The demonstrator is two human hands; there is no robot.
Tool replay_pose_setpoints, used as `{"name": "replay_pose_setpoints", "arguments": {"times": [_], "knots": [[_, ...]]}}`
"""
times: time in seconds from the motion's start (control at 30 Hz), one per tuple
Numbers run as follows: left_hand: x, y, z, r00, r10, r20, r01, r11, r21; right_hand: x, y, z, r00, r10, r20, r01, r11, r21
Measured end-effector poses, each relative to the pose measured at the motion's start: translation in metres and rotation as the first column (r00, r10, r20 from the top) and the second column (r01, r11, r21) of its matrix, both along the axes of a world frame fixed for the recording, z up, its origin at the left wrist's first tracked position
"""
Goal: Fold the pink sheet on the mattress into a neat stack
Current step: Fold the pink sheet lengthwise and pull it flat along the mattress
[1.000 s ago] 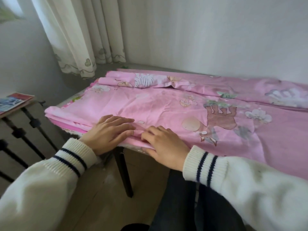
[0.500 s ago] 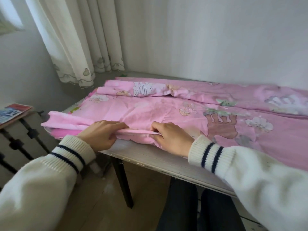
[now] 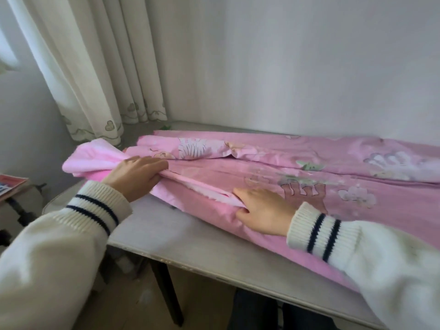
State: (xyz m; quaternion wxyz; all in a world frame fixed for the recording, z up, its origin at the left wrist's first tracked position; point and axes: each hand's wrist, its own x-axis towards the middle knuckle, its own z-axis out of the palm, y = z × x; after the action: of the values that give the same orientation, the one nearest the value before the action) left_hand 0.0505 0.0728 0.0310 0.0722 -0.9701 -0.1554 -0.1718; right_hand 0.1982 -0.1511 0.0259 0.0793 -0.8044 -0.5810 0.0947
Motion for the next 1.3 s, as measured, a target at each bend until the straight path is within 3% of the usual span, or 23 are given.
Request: {"name": "replay_pose_setpoints", "arguments": {"times": [0.23,0.4,0.67,0.8,1.03,1.17,1.3], "knots": [[0.033,-0.006,0.048,0.991,0.135,0.004,-0.135,0.989,0.060,0.047,-0.005,0.039,0.989,-0.146,-0.008,0.145,0.979,0.141],[0.056,-0.002,0.076,0.988,0.111,0.105,-0.119,0.990,0.075,0.083,-0.005,0.062,0.973,-0.228,-0.019,0.227,0.951,0.211],[0.108,0.006,0.120,0.975,0.160,0.151,-0.180,0.975,0.130,0.140,-0.005,0.093,0.922,-0.386,0.011,0.341,0.826,0.450],[0.129,0.013,0.143,0.964,0.171,0.205,-0.207,0.964,0.167,0.159,-0.005,0.110,0.911,-0.402,0.093,0.286,0.777,0.561],[0.162,0.022,0.181,0.937,0.218,0.273,-0.279,0.936,0.213,0.194,0.010,0.148,0.816,-0.421,0.396,0.105,0.782,0.614],[0.181,0.032,0.195,0.919,0.242,0.312,-0.312,0.929,0.197,0.219,0.023,0.164,0.789,-0.425,0.443,0.059,0.771,0.634],[0.210,0.054,0.176,0.940,0.266,0.214,-0.304,0.938,0.168,0.249,0.042,0.149,0.793,-0.364,0.488,0.052,0.839,0.541]]}}
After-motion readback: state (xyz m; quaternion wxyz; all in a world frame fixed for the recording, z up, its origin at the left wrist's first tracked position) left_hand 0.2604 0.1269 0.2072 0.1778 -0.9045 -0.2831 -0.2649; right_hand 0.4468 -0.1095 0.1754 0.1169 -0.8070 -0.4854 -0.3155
